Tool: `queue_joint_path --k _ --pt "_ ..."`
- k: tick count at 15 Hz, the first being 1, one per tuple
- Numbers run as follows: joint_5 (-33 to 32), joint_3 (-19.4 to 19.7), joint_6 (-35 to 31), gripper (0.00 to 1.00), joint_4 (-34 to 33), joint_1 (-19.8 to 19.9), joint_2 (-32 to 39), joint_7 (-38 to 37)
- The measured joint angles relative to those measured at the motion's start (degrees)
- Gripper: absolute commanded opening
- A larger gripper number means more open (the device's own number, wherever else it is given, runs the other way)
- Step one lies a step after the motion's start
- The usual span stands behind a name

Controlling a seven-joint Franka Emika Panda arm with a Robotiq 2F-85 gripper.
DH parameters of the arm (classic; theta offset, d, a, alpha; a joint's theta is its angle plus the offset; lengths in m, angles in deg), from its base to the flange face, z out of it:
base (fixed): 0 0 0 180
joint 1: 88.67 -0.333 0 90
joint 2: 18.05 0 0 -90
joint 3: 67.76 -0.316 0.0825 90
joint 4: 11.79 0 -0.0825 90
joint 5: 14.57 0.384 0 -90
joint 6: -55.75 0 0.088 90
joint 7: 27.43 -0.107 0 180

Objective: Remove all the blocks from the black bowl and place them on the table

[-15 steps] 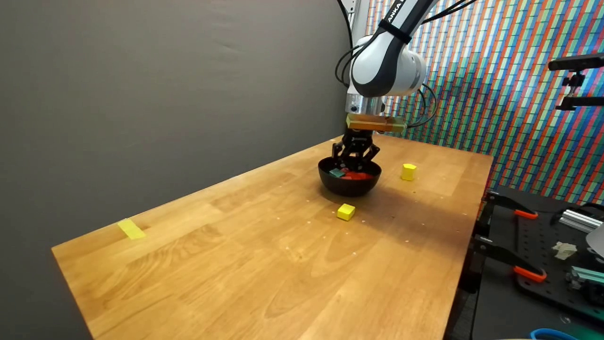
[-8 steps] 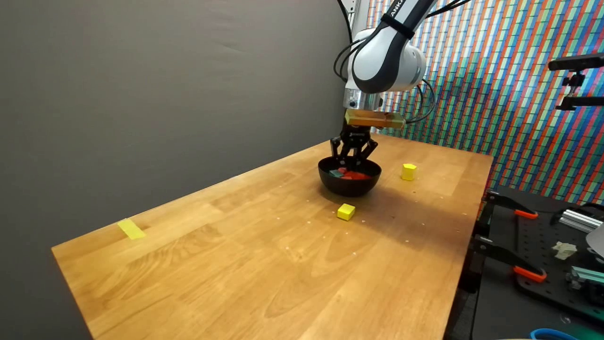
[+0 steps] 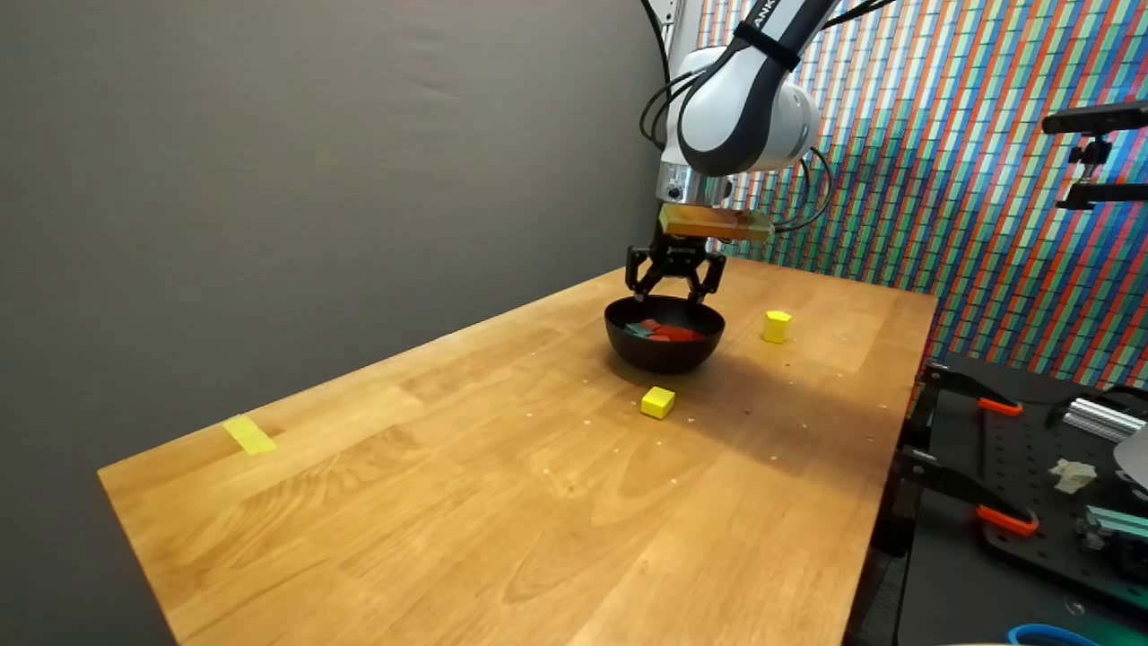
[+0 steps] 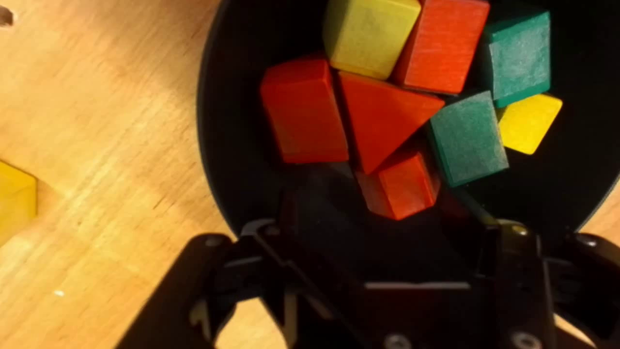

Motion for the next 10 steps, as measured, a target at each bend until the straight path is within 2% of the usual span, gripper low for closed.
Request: queue_joint_path --k 5,10 --pt "0.0 0.0 0.0 0.97 0.0 -0.1 0.5 0.0" --pt "0.0 0.0 0.1 0.66 -1.4 -0.5 2.2 0.0"
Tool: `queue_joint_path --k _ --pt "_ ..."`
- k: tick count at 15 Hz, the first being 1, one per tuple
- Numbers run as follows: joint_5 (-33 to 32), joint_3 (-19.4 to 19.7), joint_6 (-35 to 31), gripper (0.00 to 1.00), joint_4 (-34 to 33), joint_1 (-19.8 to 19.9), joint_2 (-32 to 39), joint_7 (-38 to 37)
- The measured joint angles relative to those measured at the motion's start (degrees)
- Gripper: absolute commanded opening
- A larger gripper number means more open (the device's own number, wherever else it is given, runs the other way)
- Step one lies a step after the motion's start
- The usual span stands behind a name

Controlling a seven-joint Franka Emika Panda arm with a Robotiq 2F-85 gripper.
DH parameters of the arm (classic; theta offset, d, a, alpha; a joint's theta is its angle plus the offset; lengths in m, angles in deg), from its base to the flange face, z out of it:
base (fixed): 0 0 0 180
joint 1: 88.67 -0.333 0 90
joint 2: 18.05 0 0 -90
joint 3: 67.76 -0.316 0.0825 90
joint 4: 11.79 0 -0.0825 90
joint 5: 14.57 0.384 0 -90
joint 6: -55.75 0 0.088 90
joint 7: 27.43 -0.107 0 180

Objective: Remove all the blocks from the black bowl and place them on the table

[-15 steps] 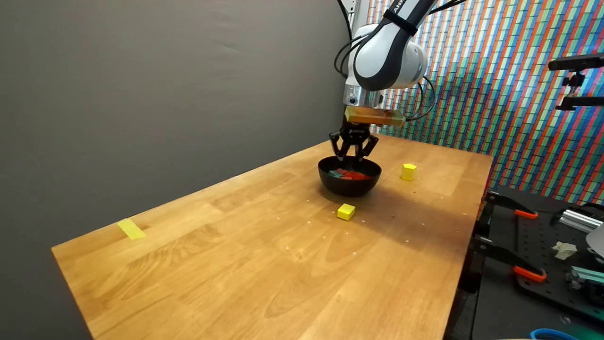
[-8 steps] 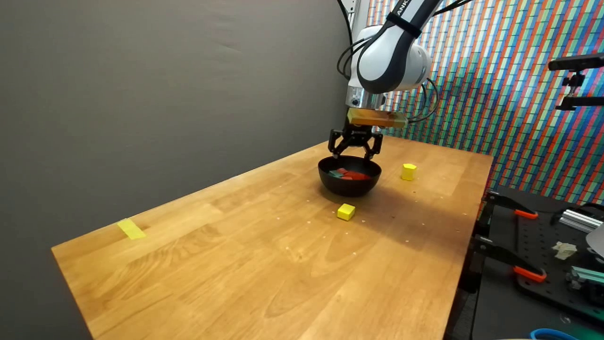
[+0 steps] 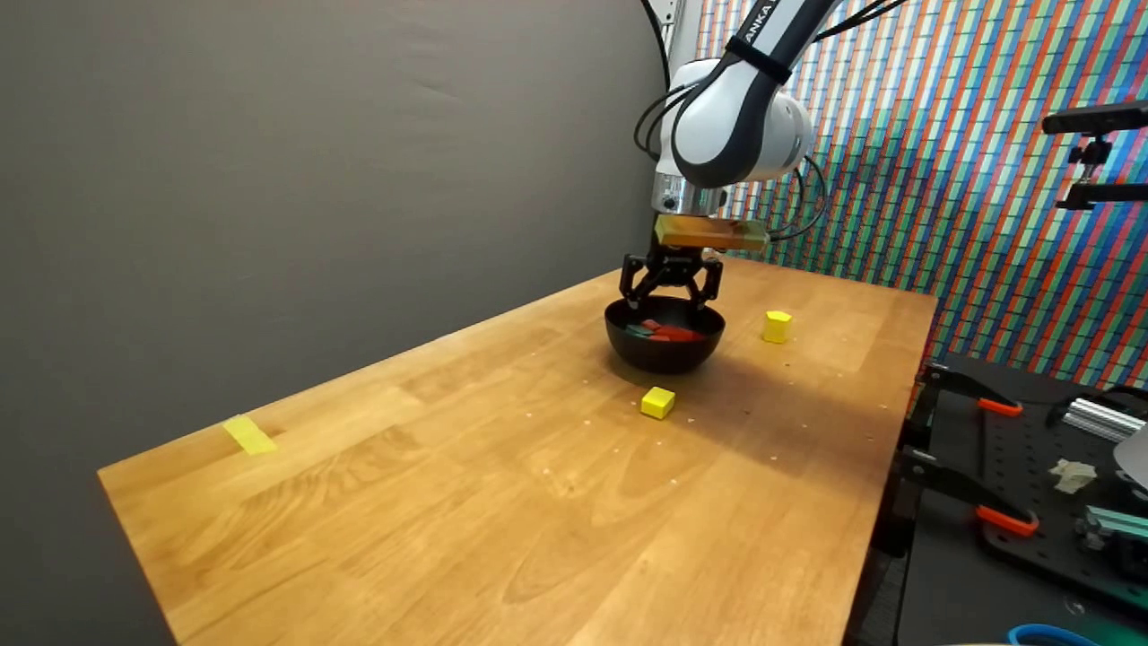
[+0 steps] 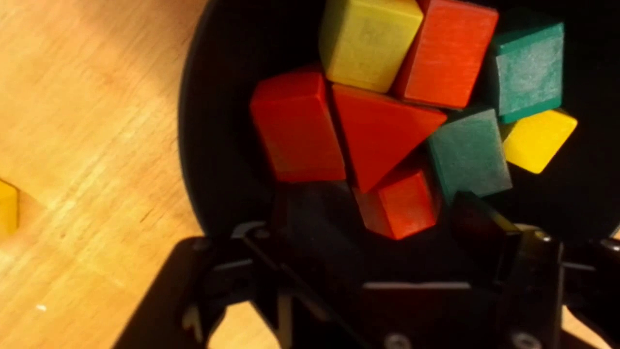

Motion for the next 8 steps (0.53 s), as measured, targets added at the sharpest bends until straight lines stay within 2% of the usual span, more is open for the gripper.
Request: queue_joint_path --k 1,4,7,8 --pt "0.0 0.0 0.0 0.63 -0.3 -0.2 0.1 0.0" --pt "0.0 0.0 0.1 0.65 -0.9 -0.6 0.4 -0.1" --pt "-0.1 0.0 0.1 0.78 -1.2 -0.9 0.5 -0.3" --pt "-0.1 0.0 0.1 0.60 -1.2 -1.0 0.6 -0.4"
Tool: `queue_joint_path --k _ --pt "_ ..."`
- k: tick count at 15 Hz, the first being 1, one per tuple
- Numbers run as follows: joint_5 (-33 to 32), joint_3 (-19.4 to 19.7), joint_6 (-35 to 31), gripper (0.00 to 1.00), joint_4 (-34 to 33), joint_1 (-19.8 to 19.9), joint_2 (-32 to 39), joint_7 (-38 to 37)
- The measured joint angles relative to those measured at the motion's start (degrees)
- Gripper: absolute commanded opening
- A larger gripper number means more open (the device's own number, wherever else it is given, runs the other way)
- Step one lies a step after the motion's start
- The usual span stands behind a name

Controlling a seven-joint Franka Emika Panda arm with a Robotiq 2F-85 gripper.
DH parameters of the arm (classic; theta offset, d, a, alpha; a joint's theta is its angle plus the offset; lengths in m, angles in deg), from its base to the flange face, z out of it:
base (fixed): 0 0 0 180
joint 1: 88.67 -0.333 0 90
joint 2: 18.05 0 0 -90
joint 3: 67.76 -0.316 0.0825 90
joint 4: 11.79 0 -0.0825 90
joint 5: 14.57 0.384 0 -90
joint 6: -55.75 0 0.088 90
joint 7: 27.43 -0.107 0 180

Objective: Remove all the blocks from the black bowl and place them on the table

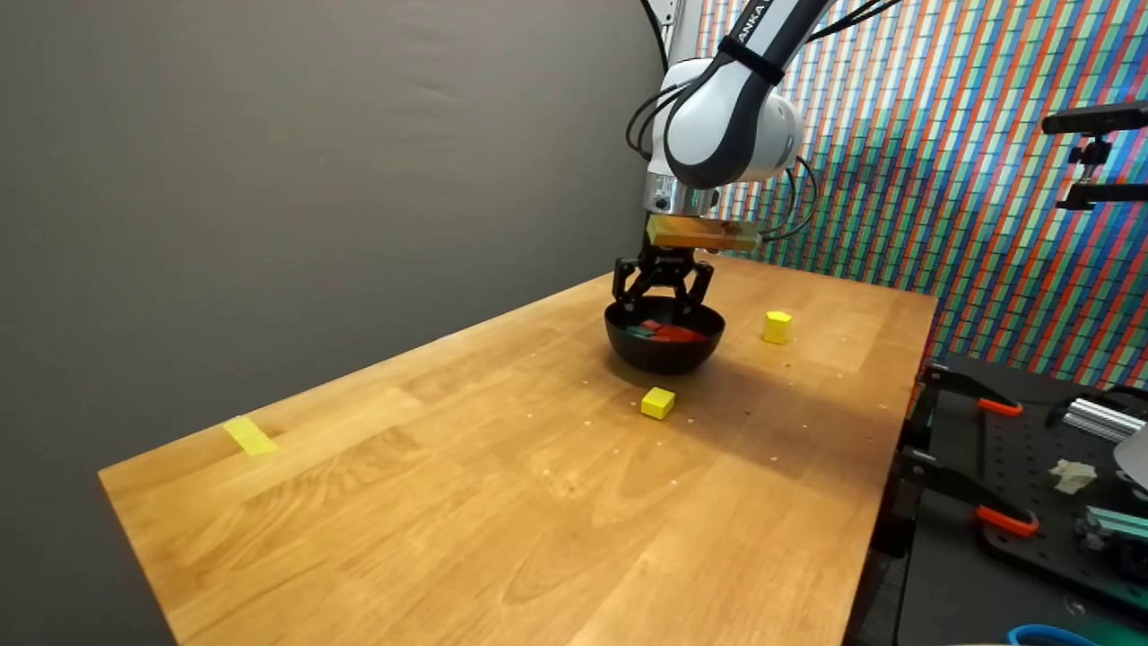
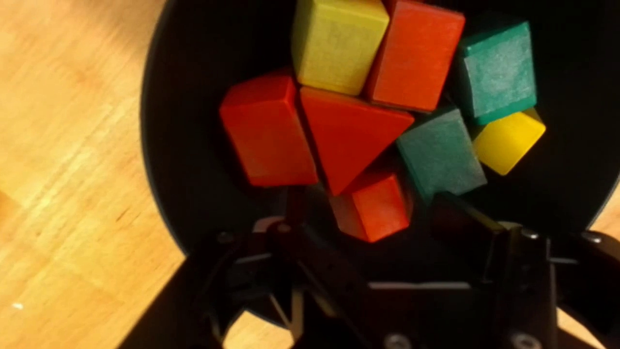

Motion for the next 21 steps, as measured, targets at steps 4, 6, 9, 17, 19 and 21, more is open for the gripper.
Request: queue_joint_path --k 4,6,9,17,19,21 --pt "-0.1 0.4 -0.1 0.63 -0.2 0.0 0.1 -1.2" --pt "-0.1 1.0 -0.3 0.68 -0.3 0.1 0.0 -2.3" --pt "0.0 1.9 -0.5 0.77 -0.3 0.5 0.0 -4.4" --pt "0.3 1.6 -0.9 0.75 -0.3 0.9 0.4 -6.7" --pt "0.2 1.5 -0.9 0.72 -0.3 0.6 0.9 -6.7" --pt "-0.1 1.4 -0.8 0.47 -0.3 0.1 1.6 -6.7"
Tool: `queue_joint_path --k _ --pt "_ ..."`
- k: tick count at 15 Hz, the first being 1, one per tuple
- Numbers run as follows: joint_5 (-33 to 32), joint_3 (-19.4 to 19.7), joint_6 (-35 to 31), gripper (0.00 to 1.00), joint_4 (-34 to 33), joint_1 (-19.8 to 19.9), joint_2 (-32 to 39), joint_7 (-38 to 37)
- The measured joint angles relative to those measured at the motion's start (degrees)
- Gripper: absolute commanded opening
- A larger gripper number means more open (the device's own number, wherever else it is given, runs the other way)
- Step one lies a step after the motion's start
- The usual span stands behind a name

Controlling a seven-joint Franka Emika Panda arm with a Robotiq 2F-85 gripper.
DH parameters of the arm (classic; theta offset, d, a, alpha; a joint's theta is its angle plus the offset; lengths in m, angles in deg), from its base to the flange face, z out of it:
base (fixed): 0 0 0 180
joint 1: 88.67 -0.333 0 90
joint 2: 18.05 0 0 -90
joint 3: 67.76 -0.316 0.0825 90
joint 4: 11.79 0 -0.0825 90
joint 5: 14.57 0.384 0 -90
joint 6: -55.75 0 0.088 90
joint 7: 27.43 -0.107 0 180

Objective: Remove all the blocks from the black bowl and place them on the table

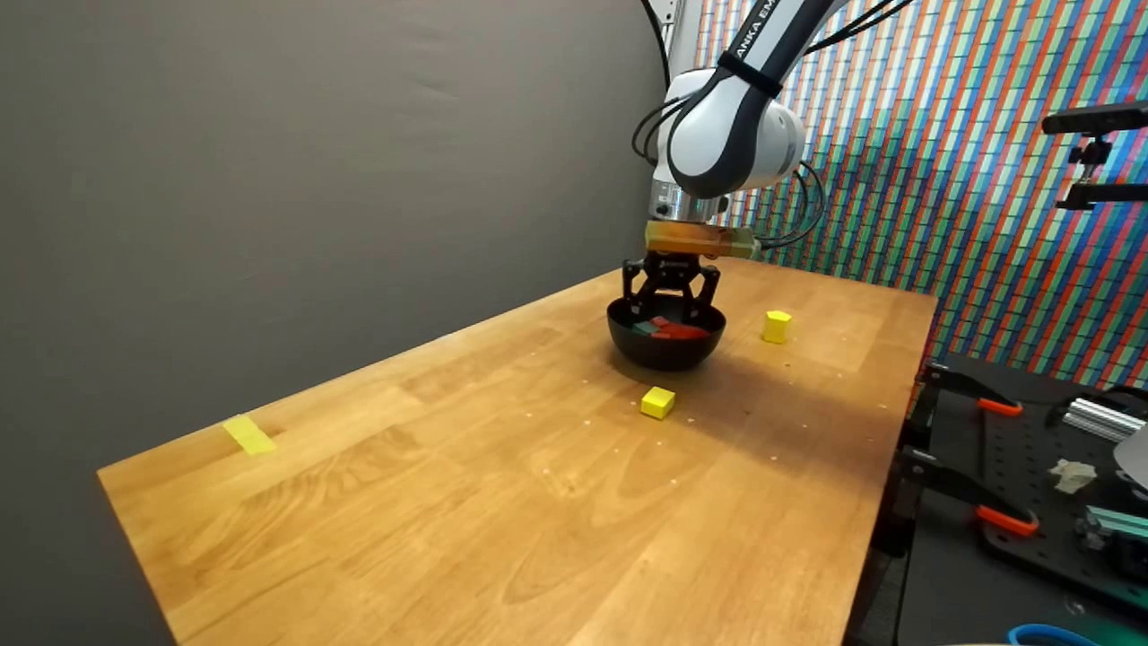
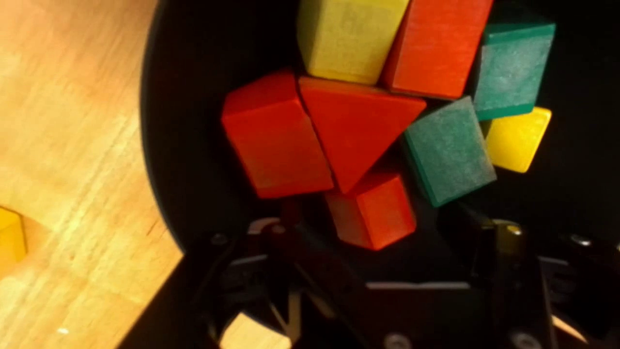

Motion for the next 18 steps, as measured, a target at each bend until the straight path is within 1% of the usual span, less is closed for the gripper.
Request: queue_joint_path --k 1,3,4,5,12,13,15,16,18 --pt "-0.3 0.0 0.1 0.46 0.0 -0.3 0.2 0.0" --pt "-0.6 0.0 0.2 0.30 0.0 -1.0 0.6 0.0" --pt "-0.6 0.0 0.2 0.26 0.0 -1.3 0.8 0.0" --pt "-0.6 0.0 0.2 0.28 0.0 -1.4 0.8 0.0" --pt "-1.9 0.3 0.2 0.28 0.1 -1.5 -0.4 0.0" --pt "-1.5 -0.4 1.6 0.28 0.3 -1.0 -1.5 0.9" --pt "0.0 -3.0 6.8 0.28 1.1 1.3 -5.8 4.1" --pt "0.0 -3.1 8.6 0.28 2.2 1.7 -8.8 4.3" --pt "-1.8 -1.7 8.9 0.28 5.1 1.7 -14.8 2.5"
